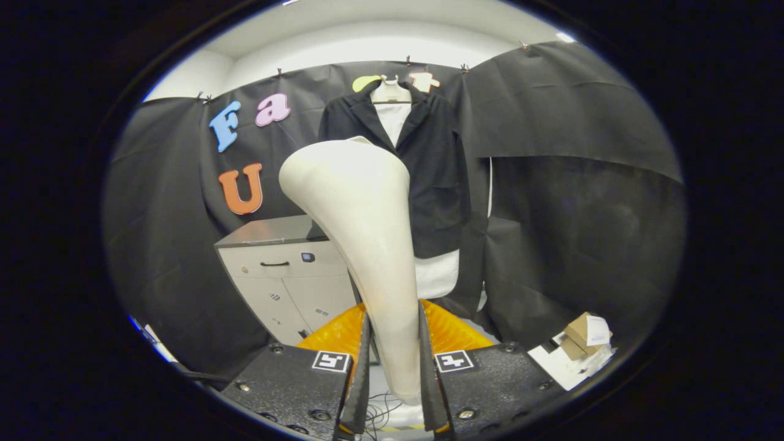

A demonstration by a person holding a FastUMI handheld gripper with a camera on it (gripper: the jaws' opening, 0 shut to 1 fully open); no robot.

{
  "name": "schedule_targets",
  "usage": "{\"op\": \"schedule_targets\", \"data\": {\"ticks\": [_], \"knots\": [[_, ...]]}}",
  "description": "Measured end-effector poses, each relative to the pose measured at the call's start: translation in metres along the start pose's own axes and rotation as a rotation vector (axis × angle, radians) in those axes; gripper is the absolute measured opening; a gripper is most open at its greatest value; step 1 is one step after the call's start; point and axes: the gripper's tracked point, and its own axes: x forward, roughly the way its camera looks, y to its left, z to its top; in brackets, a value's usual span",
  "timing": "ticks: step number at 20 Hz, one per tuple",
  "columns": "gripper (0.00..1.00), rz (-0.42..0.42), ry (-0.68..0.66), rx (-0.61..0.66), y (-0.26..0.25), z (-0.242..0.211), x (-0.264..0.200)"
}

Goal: Iron the clothes twice with a garment steamer, once on the left side and once on the right side.

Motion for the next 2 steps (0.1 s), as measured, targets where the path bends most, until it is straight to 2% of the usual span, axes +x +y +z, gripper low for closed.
{"op": "schedule_targets", "data": {"ticks": [2], "knots": [[0.37,-0.002,-0.008,-0.004,-0.0005,0.0015,-0.0004]]}}
